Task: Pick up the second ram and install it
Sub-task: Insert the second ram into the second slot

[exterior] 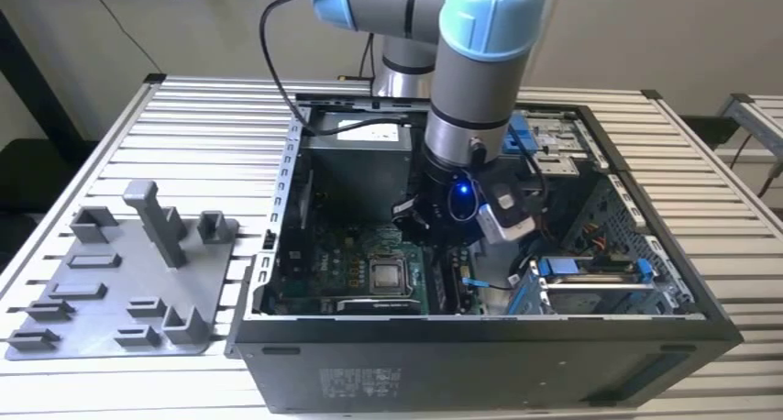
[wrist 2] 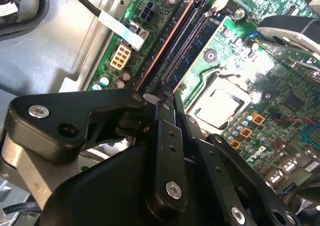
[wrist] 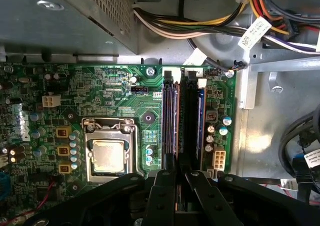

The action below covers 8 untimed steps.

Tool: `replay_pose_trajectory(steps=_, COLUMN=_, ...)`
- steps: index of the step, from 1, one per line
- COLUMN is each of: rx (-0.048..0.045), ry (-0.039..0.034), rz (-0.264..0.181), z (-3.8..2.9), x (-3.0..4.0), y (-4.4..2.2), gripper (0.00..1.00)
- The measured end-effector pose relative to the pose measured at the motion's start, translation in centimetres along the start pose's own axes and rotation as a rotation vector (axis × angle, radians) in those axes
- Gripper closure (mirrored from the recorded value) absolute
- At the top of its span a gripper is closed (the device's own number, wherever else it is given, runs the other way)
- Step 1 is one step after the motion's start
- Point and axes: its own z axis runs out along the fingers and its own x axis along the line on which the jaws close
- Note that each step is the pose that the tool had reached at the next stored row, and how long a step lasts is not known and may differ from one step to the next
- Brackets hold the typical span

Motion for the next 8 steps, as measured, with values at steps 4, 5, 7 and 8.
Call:
replay_pose_trajectory(steps=4, rx=-0.0001, ry=0.0000, rz=0.003, z=0.11, x=0.03, y=0.01, gripper=0.86)
replay_pose_trajectory(steps=5, rx=-0.0001, ry=0.0001, rz=0.004, z=0.17, x=0.03, y=0.01, gripper=0.86)
replay_pose_trajectory(steps=7, rx=0.0000, ry=0.0002, rz=0.006, z=0.28, x=0.04, y=0.01, gripper=0.86)
replay_pose_trajectory(steps=8, rx=0.0001, ry=0.0002, rz=0.006, z=0.33, x=0.04, y=0.02, gripper=0.86)
